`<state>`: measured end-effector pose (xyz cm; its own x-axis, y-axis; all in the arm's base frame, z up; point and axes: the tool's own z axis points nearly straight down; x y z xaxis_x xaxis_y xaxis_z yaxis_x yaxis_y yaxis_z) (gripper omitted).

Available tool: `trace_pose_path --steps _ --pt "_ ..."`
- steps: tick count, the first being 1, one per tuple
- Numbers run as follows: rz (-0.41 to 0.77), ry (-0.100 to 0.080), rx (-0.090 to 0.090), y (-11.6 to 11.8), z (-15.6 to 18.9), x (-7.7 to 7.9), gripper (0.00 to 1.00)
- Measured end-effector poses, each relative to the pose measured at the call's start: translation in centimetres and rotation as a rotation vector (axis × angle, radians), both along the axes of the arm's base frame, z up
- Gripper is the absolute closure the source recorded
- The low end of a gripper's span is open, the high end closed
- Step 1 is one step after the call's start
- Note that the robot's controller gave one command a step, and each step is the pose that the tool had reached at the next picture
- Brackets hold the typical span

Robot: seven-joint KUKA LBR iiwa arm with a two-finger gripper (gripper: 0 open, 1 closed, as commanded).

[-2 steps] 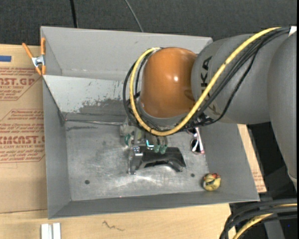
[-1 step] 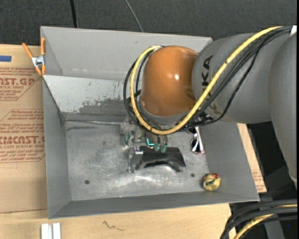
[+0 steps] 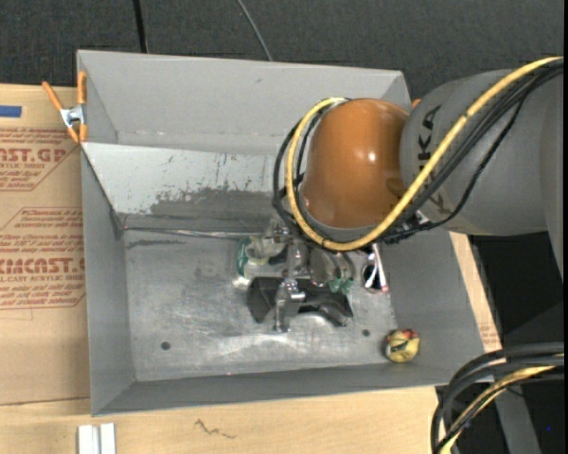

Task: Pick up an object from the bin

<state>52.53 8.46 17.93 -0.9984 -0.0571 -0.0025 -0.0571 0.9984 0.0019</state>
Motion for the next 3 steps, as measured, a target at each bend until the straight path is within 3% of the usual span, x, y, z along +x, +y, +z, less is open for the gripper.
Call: trace_pose_path --steps 1,2,3 --pt "0.047 0.002 -0.006 -2.8 -1.7 -0.4 0.00" --pt "-0.445 0.015 0.000 -4.0 -8.1 1.9 1.00" --pt "-0.445 0.015 0.000 -4.0 -8.1 1.9 1.00"
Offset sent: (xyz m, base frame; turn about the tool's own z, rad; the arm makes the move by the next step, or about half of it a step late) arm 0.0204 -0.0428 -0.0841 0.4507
